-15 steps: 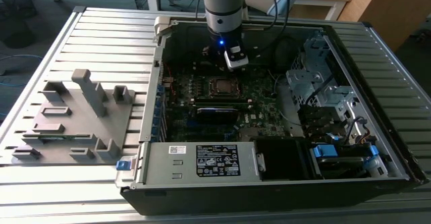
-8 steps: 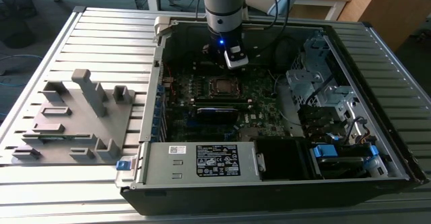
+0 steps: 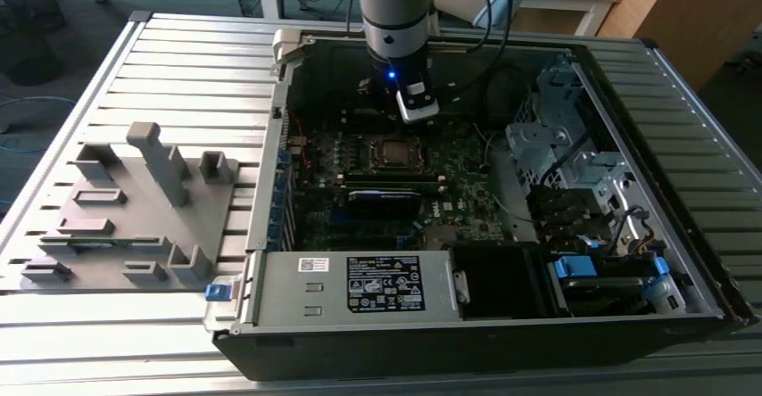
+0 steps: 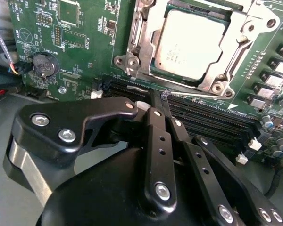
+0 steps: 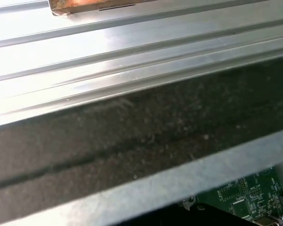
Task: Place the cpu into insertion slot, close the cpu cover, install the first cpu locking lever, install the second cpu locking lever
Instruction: 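Install the first cpu locking lever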
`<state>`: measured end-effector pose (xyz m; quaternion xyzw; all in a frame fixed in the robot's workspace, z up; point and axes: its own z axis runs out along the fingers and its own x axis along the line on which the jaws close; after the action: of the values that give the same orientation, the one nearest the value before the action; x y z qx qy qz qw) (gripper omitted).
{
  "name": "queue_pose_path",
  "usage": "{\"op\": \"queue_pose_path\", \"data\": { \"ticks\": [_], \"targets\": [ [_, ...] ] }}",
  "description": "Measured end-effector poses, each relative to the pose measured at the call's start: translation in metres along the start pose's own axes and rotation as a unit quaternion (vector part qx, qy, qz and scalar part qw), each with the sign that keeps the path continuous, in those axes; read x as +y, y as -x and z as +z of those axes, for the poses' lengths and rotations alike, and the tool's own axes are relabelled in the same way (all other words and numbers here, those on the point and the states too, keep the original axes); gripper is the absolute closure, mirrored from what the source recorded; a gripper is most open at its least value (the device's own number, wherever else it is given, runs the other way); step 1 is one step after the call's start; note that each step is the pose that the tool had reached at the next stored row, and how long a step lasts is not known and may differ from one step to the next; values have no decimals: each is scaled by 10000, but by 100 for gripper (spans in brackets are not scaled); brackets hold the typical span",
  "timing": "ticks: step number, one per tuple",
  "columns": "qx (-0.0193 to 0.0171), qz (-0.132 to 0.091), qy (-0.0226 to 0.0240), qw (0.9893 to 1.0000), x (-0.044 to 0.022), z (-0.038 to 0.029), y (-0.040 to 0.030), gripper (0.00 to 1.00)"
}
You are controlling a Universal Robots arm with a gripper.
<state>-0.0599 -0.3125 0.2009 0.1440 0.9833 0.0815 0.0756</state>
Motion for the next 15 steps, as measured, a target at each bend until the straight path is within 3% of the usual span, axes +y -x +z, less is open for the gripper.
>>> {"op": "queue_pose_path", "data": {
  "ticks": [2, 15],
  "targets": [
    [-34, -3, 29, 10000, -1, 2, -3, 90],
    [-45, -5, 32, 10000, -6, 9, -16, 90]
  ]
}}
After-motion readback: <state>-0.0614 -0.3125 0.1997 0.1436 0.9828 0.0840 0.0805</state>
